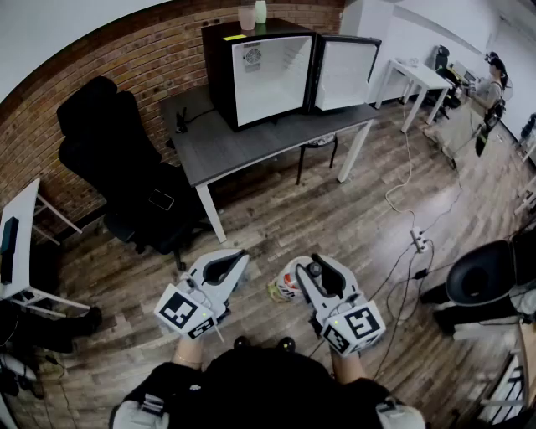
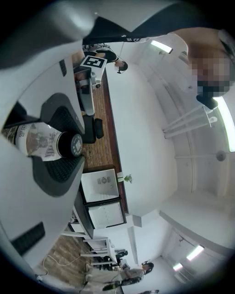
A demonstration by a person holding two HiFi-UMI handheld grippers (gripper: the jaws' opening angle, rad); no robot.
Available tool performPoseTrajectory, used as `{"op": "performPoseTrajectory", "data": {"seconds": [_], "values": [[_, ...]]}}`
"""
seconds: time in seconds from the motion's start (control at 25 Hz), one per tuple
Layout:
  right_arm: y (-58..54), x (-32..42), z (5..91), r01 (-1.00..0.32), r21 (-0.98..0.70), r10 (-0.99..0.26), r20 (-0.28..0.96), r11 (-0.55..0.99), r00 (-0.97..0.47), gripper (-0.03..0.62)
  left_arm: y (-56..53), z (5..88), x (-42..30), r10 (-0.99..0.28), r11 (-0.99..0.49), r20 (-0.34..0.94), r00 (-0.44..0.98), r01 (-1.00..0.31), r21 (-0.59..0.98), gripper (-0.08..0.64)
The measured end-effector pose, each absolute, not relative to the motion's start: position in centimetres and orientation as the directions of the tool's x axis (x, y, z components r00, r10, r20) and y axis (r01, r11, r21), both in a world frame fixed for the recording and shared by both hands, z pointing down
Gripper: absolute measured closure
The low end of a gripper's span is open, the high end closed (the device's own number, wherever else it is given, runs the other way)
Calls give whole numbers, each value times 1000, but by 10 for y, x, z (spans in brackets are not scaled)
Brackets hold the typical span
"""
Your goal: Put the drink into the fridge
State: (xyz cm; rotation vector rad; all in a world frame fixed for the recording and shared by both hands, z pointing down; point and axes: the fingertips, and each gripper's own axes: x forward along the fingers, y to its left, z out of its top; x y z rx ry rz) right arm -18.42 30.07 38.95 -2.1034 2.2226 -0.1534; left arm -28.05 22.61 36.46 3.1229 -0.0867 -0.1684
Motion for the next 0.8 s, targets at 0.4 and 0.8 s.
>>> {"op": "performPoseTrajectory", "data": {"seconds": [0.4, 0.8], "values": [[305, -179, 388, -990, -130, -998, -7, 59, -59, 443, 232, 364, -275, -56, -998, -103, 993, -56, 1, 557], [319, -158, 395, -986, -162, -999, -9, 50, -49, 443, 245, 368, -260, -64, -998, -78, 995, -64, 3, 557]]}}
